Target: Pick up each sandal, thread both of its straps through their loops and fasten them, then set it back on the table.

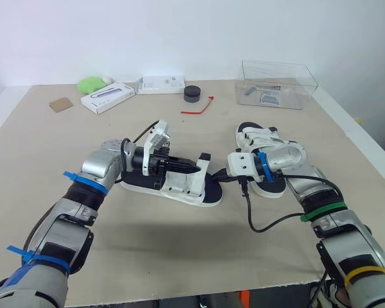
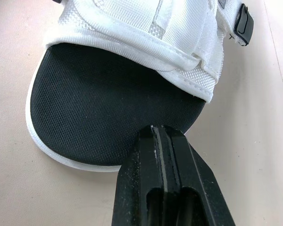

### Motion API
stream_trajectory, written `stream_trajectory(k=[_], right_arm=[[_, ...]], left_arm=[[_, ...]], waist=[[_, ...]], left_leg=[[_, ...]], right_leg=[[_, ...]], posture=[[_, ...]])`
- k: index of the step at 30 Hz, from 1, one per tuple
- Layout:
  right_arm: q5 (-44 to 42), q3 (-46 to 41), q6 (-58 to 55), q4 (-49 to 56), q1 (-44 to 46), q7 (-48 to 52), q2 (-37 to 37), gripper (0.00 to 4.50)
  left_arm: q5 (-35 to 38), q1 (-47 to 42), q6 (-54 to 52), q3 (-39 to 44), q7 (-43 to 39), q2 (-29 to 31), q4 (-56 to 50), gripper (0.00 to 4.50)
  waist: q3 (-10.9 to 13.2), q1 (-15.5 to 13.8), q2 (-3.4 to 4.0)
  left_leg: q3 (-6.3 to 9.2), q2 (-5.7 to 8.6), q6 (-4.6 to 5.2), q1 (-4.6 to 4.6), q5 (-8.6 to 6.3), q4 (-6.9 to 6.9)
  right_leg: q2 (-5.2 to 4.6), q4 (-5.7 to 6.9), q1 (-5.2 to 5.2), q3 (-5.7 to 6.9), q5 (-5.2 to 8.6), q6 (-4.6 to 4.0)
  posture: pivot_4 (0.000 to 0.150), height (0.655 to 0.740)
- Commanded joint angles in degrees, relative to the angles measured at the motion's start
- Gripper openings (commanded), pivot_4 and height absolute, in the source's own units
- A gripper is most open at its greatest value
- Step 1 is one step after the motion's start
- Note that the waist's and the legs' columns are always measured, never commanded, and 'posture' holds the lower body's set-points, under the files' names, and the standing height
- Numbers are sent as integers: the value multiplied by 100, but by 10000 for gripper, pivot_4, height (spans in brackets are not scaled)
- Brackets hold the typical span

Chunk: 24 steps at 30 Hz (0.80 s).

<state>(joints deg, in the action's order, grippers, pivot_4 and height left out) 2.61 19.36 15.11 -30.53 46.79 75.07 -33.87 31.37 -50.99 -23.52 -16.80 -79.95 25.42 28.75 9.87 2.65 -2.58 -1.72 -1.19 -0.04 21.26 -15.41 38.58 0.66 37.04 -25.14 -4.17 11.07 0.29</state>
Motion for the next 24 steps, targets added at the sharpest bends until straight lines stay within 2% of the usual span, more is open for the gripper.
stream_trajectory(k=[1, 7, 14, 17, 18, 19, 21, 24], right_arm=[[135, -19, -90, -13, -142, 30, -188, 0], [114, -38, -171, 130, -237, 9, -218, 0], [131, -36, -194, 147, -237, 26, -185, 0], [141, -24, -193, 127, -219, 13, -156, 0], [143, -20, -192, 122, -212, 8, -145, 0], [144, -17, -191, 126, -213, 3, -135, 0], [142, -15, -189, 137, -219, -6, -123, 0], [140, -21, -169, 146, -242, -5, -140, 0]], left_arm=[[-435, -117, 320, 160, 8, -66, 307, 895], [-880, -53, 457, 264, 153, -202, 617, 895], [-1065, -133, 394, 452, 104, -274, 689, 895], [-1148, -115, 509, 477, 21, -257, 626, 8373], [-1180, -118, 598, 512, 36, -259, 620, 12793], [-1211, -129, 674, 546, 38, -250, 614, 15342], [-1231, -257, 851, 679, 21, -190, 647, 25463], [-1253, -566, 1134, 877, -42, -91, 760, 25463]], waist=[[0, 0, 0], [0, -11, 0], [0, -11, 0], [0, -10, 0], [0, -10, 0], [0, -10, 0], [0, -8, 0], [0, -8, -1]], left_leg=[[1, 0, 0, 0, 0, 0], [6, 5, 0, 6, 0, 1], [8, 9, 0, 7, 0, 2], [9, 8, 0, 6, 0, 1], [10, 8, 0, 7, 0, 1], [11, 8, 0, 7, 0, 1], [11, 8, 0, 7, 0, 1], [11, 8, -1, 11, 0, 2]], right_leg=[[0, 0, 0, 0, 0, 0], [-8, -1, 0, 2, 1, 5], [-11, 0, 1, 2, 1, 9], [-10, 0, 0, 3, 1, 9], [-10, 0, 0, 3, 1, 9], [-10, 0, 0, 3, 1, 9], [-11, -1, 0, 2, 1, 9], [-11, -1, -2, 3, 0, 9]], posture=[[1500, 7400], [1500, 7400], [1500, 7400], [1500, 7400], [1500, 7400], [1500, 7400], [1500, 7400], [1500, 7400]])
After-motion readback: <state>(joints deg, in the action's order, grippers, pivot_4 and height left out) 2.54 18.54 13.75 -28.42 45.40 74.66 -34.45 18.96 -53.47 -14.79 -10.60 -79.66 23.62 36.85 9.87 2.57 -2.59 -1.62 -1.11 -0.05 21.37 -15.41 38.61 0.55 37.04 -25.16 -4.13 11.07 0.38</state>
